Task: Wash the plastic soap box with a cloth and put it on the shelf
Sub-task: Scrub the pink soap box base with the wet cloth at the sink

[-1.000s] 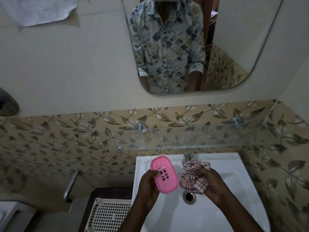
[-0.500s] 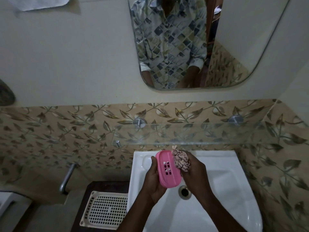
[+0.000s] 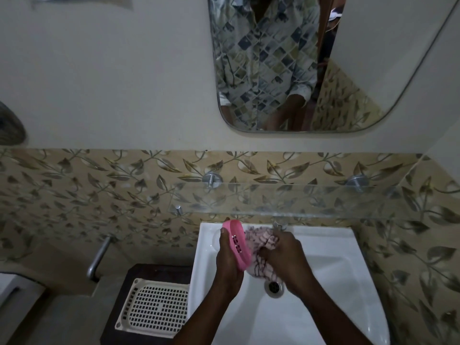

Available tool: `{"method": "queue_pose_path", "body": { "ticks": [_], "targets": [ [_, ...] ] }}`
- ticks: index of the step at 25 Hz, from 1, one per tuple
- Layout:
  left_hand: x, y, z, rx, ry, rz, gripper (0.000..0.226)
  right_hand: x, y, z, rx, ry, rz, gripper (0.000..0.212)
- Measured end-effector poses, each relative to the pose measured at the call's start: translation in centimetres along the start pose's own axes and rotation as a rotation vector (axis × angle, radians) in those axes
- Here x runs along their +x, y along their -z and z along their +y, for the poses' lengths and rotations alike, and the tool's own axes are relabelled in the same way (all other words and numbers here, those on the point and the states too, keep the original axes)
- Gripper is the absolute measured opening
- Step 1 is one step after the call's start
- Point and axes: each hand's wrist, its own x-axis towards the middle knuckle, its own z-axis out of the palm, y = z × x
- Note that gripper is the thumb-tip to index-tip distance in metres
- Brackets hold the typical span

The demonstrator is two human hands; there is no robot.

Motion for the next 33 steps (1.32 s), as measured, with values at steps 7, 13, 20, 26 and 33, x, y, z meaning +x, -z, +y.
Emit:
{"method": "queue_pose_path", "body": {
  "ticks": [7, 13, 20, 26, 33],
  "targets": [
    [-1.2, -1.3, -1.0, 0.342, -0.169, -0.219, 0.048, 5.6, -1.0, -0.4, 0.052, -0.263, 0.077, 0.006],
    [-0.8, -0.9, -1.5, 0.263, -0.064, -0.152, 0.048, 2.1, -1.1, 1.4, 0.017, 0.253, 0.003, 0.012],
    [0.8, -0.2, 0.8, -0.08, 0.187, -0.045, 0.06, -0.2, -0.4, 4.1, -0.047, 0.416, -0.392, 0.034],
    [1.3, 2.7, 2.3, -0.225, 0.284, -0.444, 0.099, 0.5, 3.7, 7.3, 0.175, 0.222, -0.179, 0.033],
    [1.4, 1.9, 0.9, -0.018, 0.204, -0.321, 0.073, -0.7, -1.0, 8.3, 0.996, -0.396, -0.189, 0.034]
  ]
}}
